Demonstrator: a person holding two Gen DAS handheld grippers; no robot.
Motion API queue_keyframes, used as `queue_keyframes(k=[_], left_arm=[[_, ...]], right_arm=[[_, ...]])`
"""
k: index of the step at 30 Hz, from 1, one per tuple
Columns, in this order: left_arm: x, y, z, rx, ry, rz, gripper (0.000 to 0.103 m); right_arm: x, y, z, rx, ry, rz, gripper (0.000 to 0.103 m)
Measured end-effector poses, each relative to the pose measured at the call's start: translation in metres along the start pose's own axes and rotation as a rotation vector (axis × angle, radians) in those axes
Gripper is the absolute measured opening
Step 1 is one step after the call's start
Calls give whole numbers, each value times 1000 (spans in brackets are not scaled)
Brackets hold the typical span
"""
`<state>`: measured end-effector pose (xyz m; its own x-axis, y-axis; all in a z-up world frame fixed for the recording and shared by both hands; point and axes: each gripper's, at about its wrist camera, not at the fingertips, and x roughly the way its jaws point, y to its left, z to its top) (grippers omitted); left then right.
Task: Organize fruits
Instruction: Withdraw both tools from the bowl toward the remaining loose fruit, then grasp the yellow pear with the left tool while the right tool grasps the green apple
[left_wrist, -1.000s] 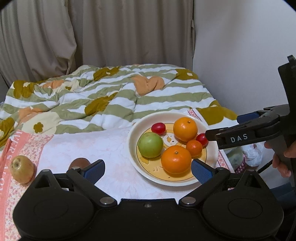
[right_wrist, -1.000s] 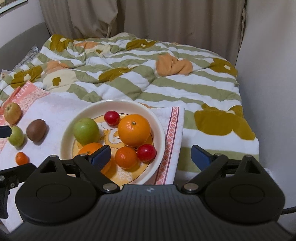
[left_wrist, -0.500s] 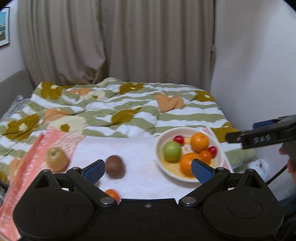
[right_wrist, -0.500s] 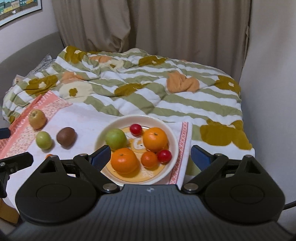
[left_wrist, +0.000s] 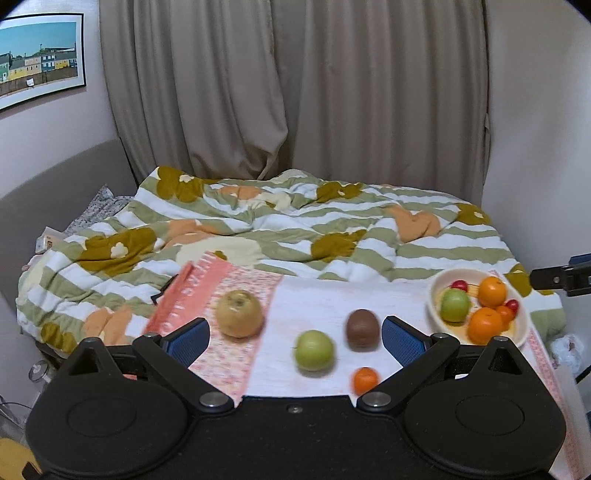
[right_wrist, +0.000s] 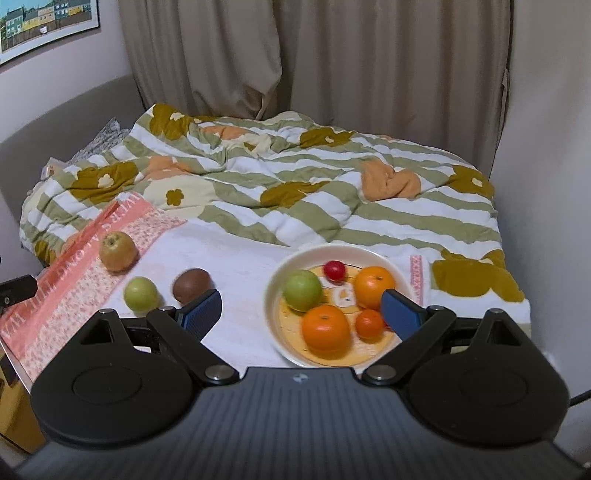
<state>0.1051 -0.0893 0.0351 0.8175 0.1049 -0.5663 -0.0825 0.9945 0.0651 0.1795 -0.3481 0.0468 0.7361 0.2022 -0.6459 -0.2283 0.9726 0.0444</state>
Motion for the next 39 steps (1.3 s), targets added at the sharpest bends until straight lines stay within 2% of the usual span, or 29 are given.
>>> queue_keyframes(k=[7, 17, 22, 32, 39], left_arm=[[21, 63, 2, 34, 13, -53, 101], [88, 125, -3, 106, 41, -191, 101], [130, 135, 2, 153, 73, -239, 101], [205, 135, 4, 173, 182, -282, 101], [240, 123, 4, 179, 244, -302, 100]], right_arm=[[5, 66, 1, 64, -5, -45, 103], [44, 148, -9, 171, 34, -131, 103], [75, 178, -19, 155, 53, -152, 103], [143, 208, -31, 104, 124, -78, 103], [179, 220, -36, 20, 183, -45, 103]])
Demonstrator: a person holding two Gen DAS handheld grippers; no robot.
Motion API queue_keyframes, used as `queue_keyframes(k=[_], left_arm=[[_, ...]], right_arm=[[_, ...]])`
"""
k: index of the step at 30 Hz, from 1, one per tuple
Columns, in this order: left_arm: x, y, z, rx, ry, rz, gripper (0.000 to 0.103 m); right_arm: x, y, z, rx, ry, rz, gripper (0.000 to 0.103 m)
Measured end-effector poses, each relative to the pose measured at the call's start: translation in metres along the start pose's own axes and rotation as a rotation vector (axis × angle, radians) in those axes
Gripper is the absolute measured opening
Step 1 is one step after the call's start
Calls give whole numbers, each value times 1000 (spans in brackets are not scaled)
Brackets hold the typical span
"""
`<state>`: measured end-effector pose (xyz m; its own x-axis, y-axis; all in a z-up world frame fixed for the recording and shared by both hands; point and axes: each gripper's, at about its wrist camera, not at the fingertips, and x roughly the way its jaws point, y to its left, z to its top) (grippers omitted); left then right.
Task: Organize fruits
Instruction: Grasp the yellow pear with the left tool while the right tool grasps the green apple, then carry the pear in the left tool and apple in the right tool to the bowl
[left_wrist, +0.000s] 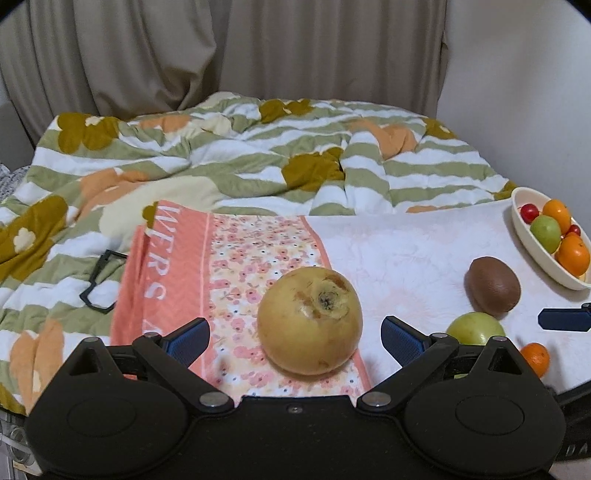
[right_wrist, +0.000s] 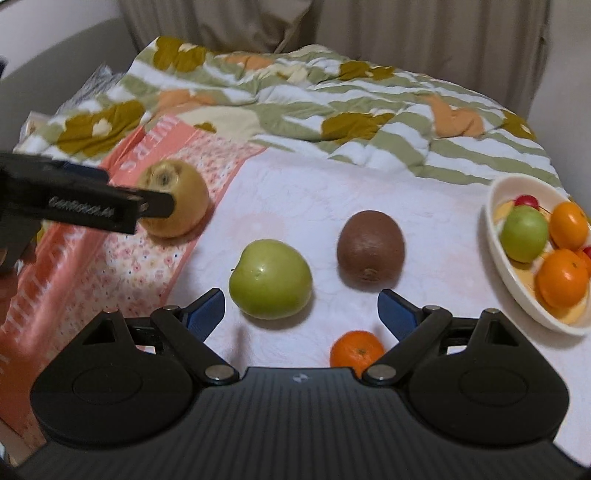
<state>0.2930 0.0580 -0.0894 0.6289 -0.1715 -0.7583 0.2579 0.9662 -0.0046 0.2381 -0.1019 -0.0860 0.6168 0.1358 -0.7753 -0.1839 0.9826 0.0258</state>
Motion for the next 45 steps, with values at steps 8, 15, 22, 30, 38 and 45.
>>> queue_keyframes(k=[8, 15, 22, 30, 38, 45], left_arm=[[29, -4, 6, 10, 53, -30, 91], [33, -1, 4, 14, 70, -41, 77], [28, 6, 0, -6, 78, -37, 77], [15, 14, -12, -38, 84, -20, 77], [-8, 18, -25, -75, 72, -20, 77], [-36, 12, -29, -75, 17, -21, 77]], right_arm=[[21, 7, 4, -52, 33, 39, 101], [34, 11, 7, -62, 61, 60, 90], [41, 12, 10, -69, 64, 64, 88], [46, 16, 11, -86, 64, 57, 73], [36, 21, 13, -97, 47, 35, 73], [12, 25, 12, -76, 9, 38, 73]])
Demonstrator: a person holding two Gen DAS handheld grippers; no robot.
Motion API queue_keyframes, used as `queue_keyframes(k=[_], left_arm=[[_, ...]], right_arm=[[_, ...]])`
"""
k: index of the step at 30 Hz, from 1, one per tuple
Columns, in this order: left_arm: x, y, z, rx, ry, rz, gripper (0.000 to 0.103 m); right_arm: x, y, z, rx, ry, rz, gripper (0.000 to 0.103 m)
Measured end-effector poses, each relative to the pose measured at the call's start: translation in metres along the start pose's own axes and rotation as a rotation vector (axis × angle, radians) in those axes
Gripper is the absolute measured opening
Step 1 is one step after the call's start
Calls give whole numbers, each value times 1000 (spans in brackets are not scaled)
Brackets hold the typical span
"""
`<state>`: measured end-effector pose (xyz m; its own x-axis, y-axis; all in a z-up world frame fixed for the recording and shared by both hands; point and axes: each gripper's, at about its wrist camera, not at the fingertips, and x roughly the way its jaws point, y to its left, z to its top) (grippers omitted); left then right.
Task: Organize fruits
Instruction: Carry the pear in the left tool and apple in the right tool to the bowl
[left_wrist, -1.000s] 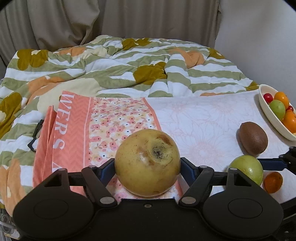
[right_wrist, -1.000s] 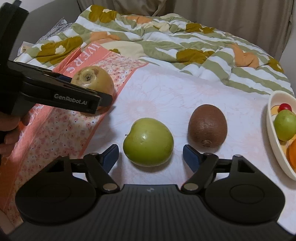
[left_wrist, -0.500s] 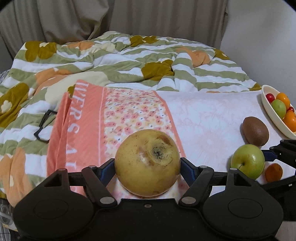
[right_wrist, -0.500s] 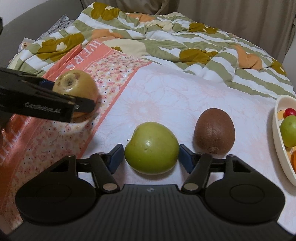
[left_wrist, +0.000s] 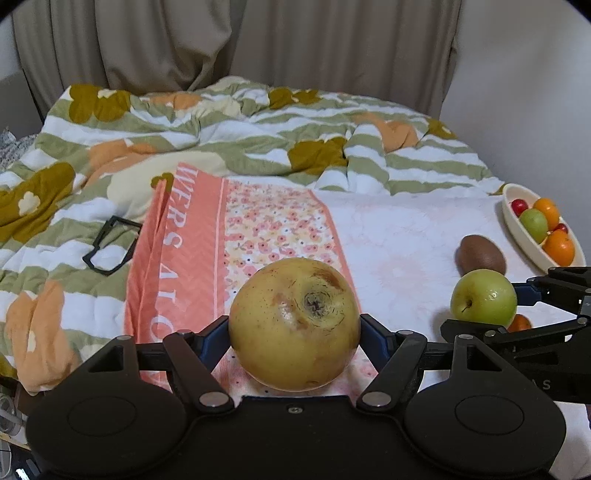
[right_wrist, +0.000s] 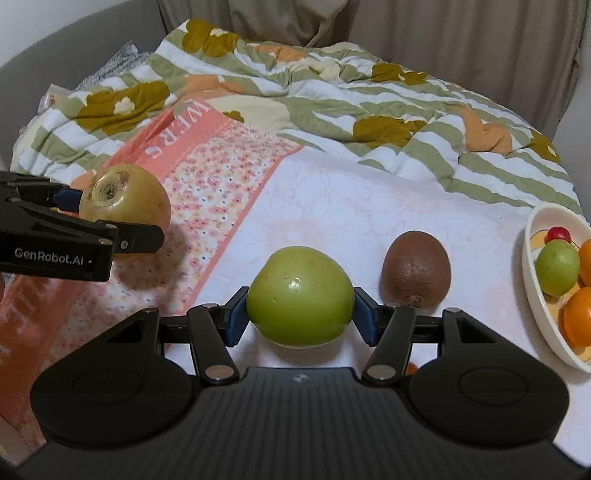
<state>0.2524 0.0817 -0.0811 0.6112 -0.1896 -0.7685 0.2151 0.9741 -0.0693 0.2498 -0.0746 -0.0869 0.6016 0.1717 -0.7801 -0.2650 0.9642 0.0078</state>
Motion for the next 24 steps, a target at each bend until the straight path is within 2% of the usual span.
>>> queue_keyframes(k=[6, 12, 24], left_arm=[[-28, -7, -2, -2, -53, -10, 77], [-52, -22, -4, -7, -84, -42, 77], [-101, -91, 0, 41, -173, -55, 77]], right_arm=[[-32, -8, -2, 79, -29, 1, 73], [-74, -17, -6, 106, -69, -40, 73], [-146, -76, -23, 170, -146, -81, 73]])
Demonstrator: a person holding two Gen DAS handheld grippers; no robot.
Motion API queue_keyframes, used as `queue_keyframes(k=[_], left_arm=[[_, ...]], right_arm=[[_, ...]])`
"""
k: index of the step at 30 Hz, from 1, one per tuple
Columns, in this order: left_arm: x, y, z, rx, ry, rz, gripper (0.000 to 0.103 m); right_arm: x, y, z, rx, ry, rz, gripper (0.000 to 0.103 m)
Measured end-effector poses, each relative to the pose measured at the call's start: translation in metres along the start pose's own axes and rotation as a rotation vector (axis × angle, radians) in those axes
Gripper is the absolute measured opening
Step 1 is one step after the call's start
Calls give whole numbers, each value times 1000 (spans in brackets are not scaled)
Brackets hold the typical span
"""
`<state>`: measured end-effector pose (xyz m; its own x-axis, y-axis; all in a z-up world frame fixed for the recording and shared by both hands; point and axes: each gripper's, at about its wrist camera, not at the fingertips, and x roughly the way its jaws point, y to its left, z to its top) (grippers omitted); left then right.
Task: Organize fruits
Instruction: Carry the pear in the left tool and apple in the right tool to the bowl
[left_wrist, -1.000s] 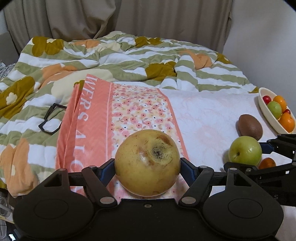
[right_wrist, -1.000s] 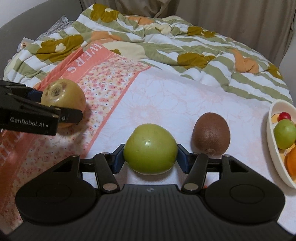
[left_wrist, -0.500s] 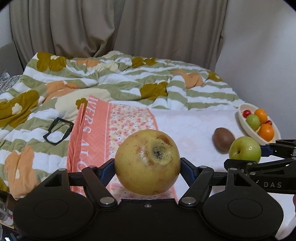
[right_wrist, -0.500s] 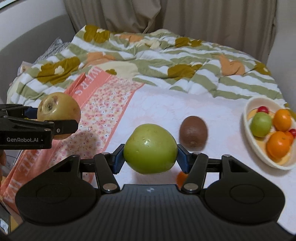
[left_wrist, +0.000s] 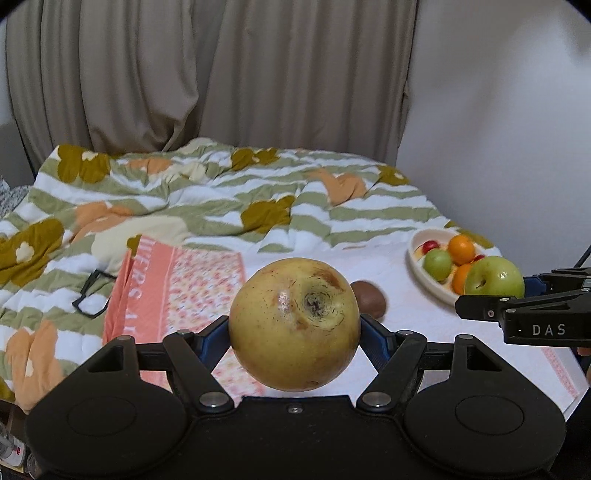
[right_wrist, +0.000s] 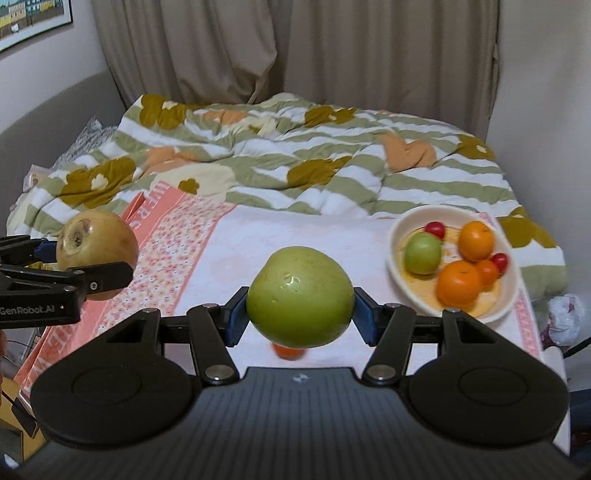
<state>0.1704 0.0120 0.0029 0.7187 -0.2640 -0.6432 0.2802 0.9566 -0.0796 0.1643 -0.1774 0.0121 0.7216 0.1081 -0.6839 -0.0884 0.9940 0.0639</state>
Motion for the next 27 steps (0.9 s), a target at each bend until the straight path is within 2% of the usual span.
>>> queue_keyframes(k=[13, 21, 27], left_arm=[[8, -113, 24, -67, -63, 22, 77], [42, -167, 42, -90, -52, -8, 77], [82, -186, 64, -57, -30, -29, 77]], right_arm=[[-49, -128, 6, -30, -53, 28, 73], [-40, -195, 14, -59, -45, 16, 73], [-19, -230, 19, -22, -20, -8, 73]])
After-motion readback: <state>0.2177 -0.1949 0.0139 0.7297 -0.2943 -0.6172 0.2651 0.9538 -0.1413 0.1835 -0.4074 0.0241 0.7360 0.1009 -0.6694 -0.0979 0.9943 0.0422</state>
